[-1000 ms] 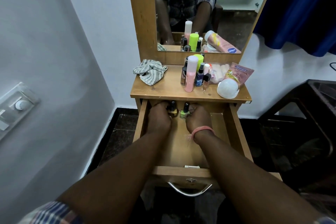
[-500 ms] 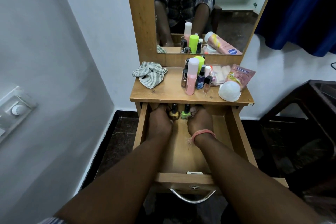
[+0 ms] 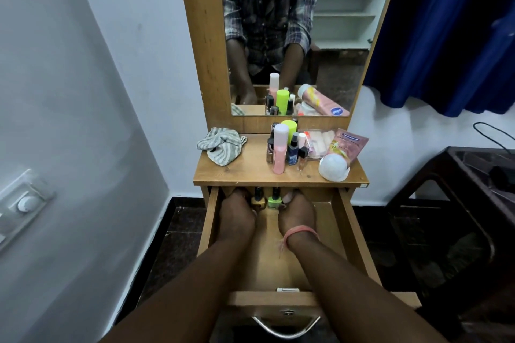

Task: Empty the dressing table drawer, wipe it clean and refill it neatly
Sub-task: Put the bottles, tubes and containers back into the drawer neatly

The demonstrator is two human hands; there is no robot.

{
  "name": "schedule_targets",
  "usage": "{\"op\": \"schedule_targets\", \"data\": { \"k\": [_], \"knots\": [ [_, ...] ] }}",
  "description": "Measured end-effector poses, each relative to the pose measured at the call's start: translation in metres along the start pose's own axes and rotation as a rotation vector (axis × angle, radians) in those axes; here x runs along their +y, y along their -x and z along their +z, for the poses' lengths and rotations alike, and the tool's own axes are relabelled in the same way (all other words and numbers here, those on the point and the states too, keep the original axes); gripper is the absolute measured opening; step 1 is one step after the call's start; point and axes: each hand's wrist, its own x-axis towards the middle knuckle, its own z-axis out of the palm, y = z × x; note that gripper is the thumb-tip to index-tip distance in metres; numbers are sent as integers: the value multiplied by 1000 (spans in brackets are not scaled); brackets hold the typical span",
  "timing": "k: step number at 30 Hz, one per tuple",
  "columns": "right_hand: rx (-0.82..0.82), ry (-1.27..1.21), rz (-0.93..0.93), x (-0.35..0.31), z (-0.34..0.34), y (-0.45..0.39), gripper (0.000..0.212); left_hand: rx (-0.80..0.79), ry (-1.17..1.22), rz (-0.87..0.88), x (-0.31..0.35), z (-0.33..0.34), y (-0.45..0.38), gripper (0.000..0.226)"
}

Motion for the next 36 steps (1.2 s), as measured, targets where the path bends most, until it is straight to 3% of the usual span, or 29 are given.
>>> {"op": "schedule_targets", "data": {
  "k": [4, 8, 11, 13, 16, 19, 22, 27, 31, 36],
  "knots": [
    [29, -16, -19, -6, -12, 11, 12, -15, -43, 24, 4, -13, 8, 20],
    [69, -64, -175, -15, -36, 33, 8, -96, -85, 58, 12, -29, 11, 8],
    [160, -146, -269, -27, -58, 37, 8, -184, -24, -2, 27, -44, 4, 19],
    [230, -187, -276, -36, -74, 29, 3, -153, -4, 16, 40, -56, -3, 23],
    [338, -143, -305, -46, -93, 12, 3, -26, 61, 144, 64, -71, -12, 8],
    [370, -131, -372, -58, -102, -4, 8, 70, 66, 310, 81, -78, -28, 49],
    [365, -155, -371, -67, -105, -16, 12, 61, -24, 400, 89, -77, -42, 65],
    [370, -183, -375, -70, -104, -24, 13, 40, -113, 459, 80, -66, -53, 59],
    [373, -203, -377, -70, -104, -25, 10, 61, -37, 471, 75, -66, -55, 32],
    [335, -171, -392, -79, -115, -38, 11, 28, 83, 372, 75, -64, -61, 30]
  ]
}}
